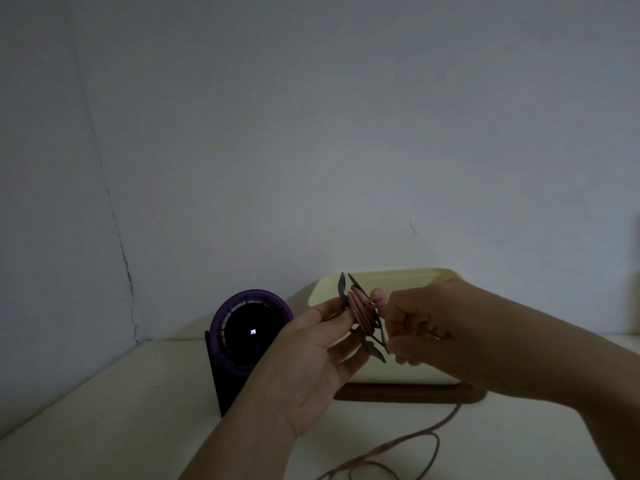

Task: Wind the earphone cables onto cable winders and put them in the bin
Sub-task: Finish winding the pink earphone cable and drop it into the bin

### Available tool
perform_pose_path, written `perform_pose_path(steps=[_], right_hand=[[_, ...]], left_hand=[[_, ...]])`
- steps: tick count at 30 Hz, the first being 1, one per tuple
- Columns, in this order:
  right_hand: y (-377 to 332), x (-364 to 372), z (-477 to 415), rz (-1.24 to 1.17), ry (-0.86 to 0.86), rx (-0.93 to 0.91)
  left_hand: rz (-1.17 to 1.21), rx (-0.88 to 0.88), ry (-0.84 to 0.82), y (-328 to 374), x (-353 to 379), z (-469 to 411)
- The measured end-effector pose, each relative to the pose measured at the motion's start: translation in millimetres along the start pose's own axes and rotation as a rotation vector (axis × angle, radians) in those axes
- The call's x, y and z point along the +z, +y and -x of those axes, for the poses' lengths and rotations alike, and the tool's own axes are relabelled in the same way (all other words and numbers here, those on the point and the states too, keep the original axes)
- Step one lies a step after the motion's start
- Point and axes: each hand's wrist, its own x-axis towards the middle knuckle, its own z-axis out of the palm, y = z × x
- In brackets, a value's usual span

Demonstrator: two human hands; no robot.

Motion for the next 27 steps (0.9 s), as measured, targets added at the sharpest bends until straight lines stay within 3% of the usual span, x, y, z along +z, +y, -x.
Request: perform_pose_path(steps=[5,11,19,27], right_hand=[[11,4,-3,0.186,-0.032,0.001],[22,7,-9,0.292,0.055,0.047],[8,6,-2,0.120,-0.036,-0.028],[-1,5,1,-0.048,0.022,-0.094]], left_hand=[[0.008,-0.004,-0.069,2,-2,3],[0.037,-0.025,-0.085,3,-1,4],[-0.014,0.052,0.015,5,0,5],[-0.105,0.105,0.072,2,2,3]])
